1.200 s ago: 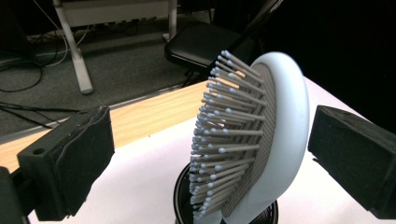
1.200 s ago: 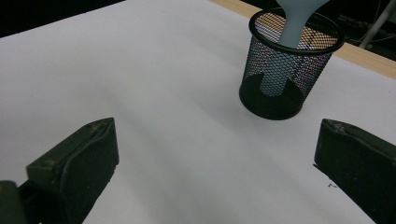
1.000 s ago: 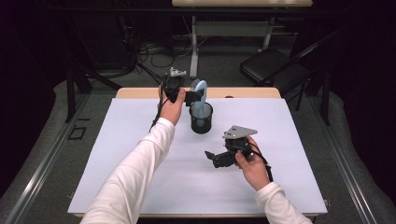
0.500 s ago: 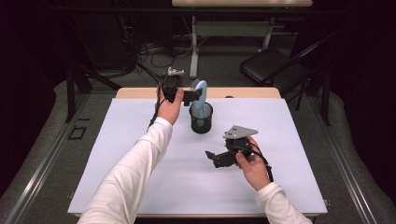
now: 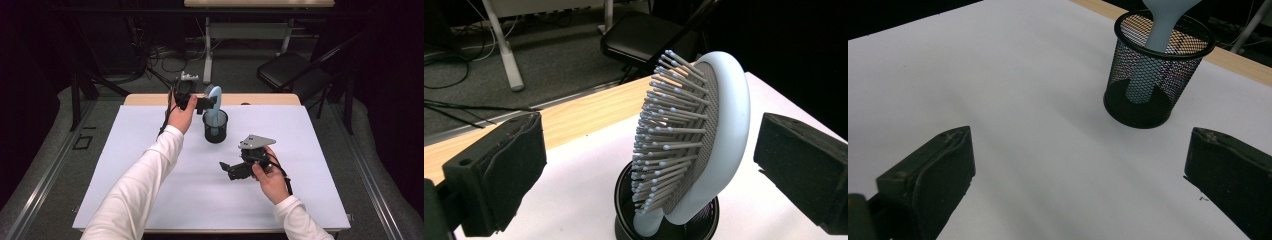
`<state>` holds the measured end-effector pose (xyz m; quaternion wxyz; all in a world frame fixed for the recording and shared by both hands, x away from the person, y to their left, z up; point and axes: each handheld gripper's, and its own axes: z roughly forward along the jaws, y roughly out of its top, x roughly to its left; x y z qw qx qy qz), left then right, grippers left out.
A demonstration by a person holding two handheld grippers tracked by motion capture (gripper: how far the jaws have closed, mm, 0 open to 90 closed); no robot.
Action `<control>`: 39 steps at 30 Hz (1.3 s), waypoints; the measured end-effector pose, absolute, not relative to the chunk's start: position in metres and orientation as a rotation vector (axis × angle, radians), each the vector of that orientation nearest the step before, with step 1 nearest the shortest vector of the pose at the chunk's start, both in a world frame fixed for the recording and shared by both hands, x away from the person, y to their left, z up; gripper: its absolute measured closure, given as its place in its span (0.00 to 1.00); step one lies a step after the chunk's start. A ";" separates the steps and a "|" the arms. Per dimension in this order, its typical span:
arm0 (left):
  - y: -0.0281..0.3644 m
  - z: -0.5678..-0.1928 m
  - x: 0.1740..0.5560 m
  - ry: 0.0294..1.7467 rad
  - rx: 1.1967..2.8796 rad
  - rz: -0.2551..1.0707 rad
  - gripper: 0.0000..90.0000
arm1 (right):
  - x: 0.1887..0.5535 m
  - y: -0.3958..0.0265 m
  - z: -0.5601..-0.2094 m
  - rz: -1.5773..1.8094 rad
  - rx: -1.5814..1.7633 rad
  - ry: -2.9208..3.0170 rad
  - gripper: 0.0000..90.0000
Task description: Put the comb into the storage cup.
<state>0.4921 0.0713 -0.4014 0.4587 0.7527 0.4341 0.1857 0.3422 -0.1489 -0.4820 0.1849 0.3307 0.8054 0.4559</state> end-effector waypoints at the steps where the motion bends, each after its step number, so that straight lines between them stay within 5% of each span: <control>1: 0.071 -0.401 0.492 1.068 1.860 0.459 0.01 | 0.342 -0.149 -0.482 1.285 0.932 2.270 0.00; 39: 0.079 -0.367 0.478 1.008 1.985 0.417 0.03 | 0.343 -0.150 -0.482 1.280 0.932 2.266 0.00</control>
